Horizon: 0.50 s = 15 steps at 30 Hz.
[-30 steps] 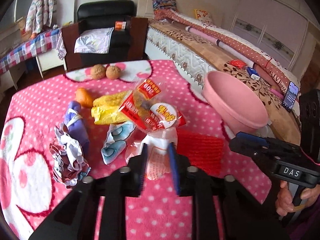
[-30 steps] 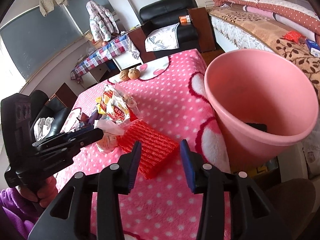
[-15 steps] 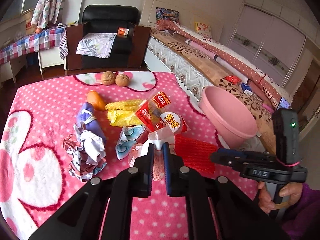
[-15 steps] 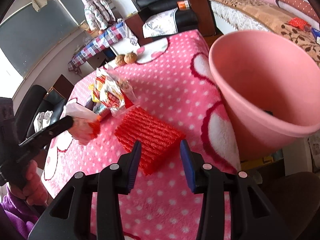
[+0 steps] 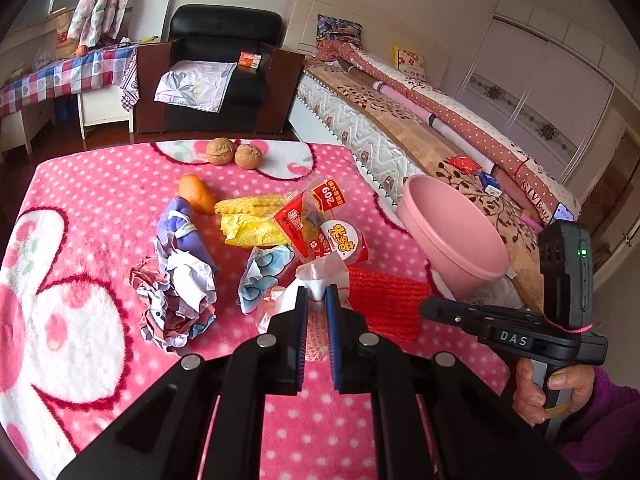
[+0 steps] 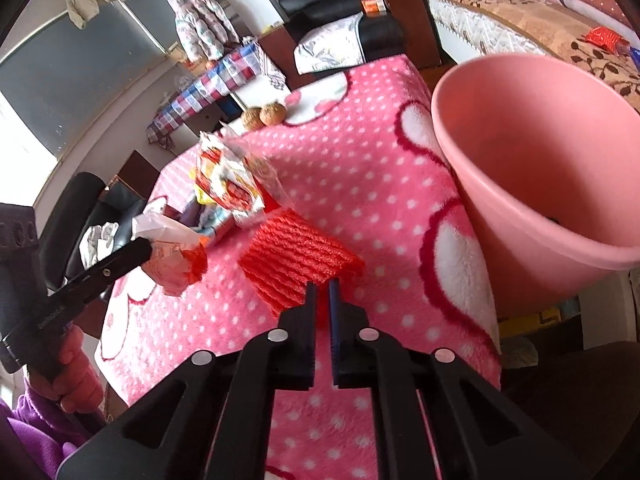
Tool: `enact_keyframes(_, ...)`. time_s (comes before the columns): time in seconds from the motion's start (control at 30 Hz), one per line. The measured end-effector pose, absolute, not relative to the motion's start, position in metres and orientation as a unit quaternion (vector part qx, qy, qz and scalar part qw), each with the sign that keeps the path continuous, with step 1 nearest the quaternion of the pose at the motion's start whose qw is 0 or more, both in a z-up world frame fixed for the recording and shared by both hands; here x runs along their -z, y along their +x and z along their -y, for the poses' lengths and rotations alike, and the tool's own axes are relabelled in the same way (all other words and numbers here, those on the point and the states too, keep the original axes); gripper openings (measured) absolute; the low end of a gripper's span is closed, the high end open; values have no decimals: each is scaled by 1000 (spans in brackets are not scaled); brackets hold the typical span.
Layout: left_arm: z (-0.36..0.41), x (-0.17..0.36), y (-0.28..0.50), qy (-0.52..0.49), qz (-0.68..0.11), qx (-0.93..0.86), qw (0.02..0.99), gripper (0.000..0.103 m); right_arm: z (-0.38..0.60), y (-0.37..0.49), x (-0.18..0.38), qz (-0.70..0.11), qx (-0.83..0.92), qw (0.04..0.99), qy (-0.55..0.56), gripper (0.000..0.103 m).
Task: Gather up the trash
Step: 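Carry the red mesh net and white wrapper to the pink bucket with both tools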
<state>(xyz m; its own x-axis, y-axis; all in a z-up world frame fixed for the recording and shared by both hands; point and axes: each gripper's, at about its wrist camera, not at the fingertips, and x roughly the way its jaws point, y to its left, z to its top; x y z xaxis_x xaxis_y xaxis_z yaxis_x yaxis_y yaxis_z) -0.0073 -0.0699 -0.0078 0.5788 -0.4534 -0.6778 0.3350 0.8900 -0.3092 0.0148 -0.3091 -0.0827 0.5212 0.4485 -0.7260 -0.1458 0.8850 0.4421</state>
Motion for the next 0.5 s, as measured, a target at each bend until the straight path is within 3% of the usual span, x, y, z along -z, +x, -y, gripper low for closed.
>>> enact_keyframes(0.5,92,-25,-14,-60,-375,252,890,8,329,-7,28,-367,-180,902,143,4)
